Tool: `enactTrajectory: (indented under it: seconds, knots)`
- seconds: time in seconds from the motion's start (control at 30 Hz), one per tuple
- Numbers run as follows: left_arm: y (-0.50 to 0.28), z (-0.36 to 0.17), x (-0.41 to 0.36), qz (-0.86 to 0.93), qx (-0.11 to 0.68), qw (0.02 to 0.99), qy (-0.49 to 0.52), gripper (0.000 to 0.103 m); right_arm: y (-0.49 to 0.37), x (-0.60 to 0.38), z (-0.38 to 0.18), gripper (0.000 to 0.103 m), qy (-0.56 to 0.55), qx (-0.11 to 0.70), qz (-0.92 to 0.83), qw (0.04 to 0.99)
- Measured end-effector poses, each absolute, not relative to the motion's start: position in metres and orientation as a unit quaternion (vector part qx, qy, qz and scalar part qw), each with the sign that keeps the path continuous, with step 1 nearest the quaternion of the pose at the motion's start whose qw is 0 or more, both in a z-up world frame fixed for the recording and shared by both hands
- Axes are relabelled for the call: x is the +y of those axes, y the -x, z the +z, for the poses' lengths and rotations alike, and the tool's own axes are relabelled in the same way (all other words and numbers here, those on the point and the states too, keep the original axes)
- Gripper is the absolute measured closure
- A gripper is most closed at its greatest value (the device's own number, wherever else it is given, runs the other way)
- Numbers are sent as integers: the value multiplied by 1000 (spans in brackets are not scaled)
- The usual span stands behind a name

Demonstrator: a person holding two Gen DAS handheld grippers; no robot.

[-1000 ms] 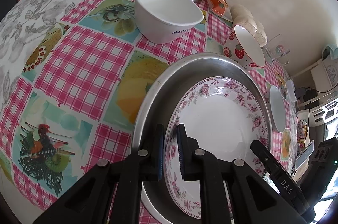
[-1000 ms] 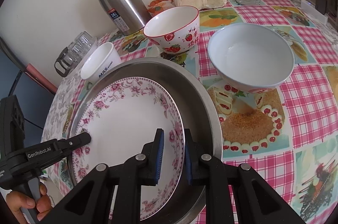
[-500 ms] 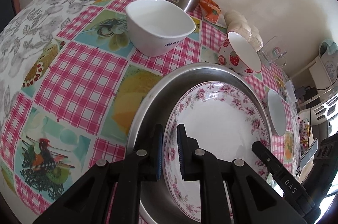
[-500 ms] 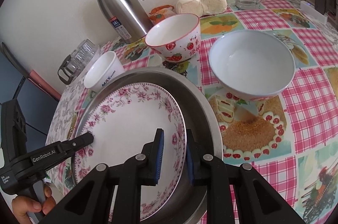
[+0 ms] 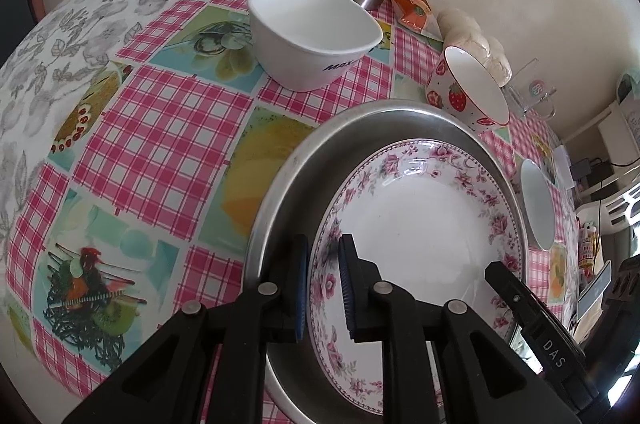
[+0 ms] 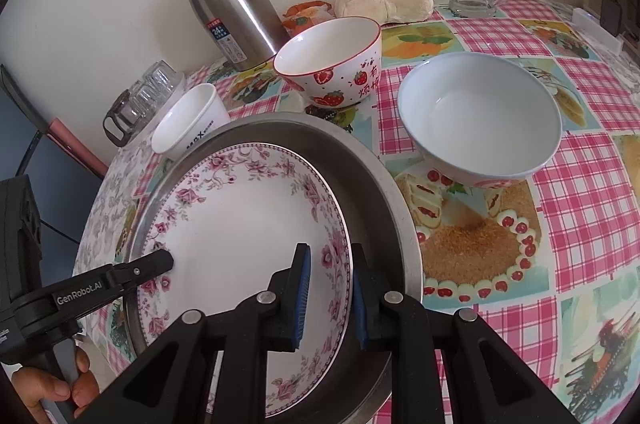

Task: Organize plates and bowls
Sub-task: 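Lower the floral plate into the steel tray with both grippers, then open both grippers and lift them off the floral plate rim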

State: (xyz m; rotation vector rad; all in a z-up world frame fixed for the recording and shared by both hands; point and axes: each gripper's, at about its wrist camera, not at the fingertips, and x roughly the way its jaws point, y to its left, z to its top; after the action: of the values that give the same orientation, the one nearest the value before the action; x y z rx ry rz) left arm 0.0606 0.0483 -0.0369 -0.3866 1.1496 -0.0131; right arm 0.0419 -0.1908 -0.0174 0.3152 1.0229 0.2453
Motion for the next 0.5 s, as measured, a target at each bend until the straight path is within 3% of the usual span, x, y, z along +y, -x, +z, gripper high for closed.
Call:
enactTrajectory:
  seconds: [0.5]
  knots:
    - [-62, -31, 47, -7, 543, 820, 183, 81, -43, -198, -14, 81, -166, 487, 111, 850]
